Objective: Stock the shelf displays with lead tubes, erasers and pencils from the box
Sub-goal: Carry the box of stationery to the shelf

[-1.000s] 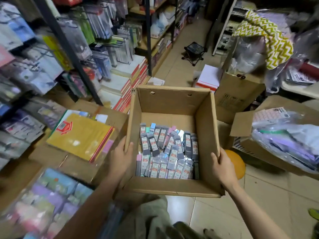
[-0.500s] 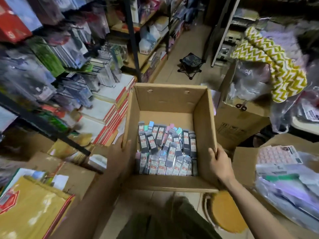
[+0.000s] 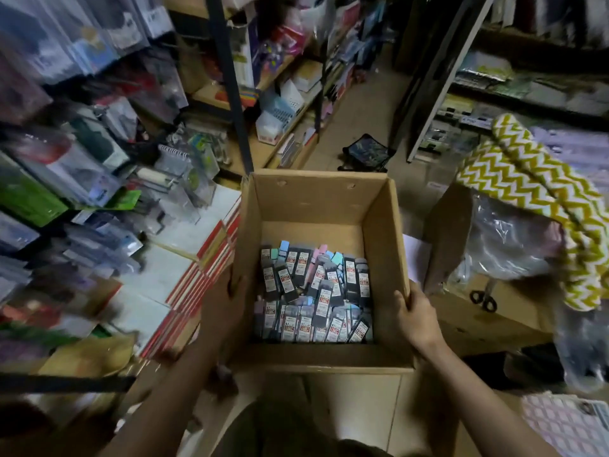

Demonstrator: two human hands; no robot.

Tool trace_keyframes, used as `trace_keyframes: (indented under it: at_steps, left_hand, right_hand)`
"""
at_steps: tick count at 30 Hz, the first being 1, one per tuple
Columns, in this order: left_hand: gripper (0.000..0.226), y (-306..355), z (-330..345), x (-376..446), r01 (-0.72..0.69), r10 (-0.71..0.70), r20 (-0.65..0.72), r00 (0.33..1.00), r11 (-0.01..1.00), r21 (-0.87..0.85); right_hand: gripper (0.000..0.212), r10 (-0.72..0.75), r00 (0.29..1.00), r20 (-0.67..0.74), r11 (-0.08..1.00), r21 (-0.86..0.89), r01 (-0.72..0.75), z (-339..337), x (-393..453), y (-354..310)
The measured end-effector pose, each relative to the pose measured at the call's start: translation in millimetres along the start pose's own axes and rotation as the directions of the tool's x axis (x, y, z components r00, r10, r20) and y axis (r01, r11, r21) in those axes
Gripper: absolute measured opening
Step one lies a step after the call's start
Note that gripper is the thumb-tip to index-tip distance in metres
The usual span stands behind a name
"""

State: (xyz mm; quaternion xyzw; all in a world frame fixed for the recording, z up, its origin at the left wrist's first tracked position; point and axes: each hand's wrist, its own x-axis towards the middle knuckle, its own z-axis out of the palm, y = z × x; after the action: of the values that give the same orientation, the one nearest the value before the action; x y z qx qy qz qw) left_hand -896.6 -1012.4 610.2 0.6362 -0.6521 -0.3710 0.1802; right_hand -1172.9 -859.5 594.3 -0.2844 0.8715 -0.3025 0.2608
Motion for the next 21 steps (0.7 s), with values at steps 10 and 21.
trace_keyframes:
  at_steps: [10, 21]
  left_hand:
    - [0.042, 94.9, 35.2, 222.5, -0.089, 0.082, 0.146, 0.986, 0.995, 0.039]
    - [0.041, 225.0, 121.2, 431.4, -0.096, 0.092, 0.124, 0.988, 0.995, 0.031]
  right_hand:
    - [0.039, 0.1, 0.994, -0.05, 0.992, 0.084, -0.095, 2.2, 177.1, -76.5]
    - [0.032, 0.079, 0.995, -0.06, 0.996, 0.057, -0.076, -29.4, 425.0, -127.5]
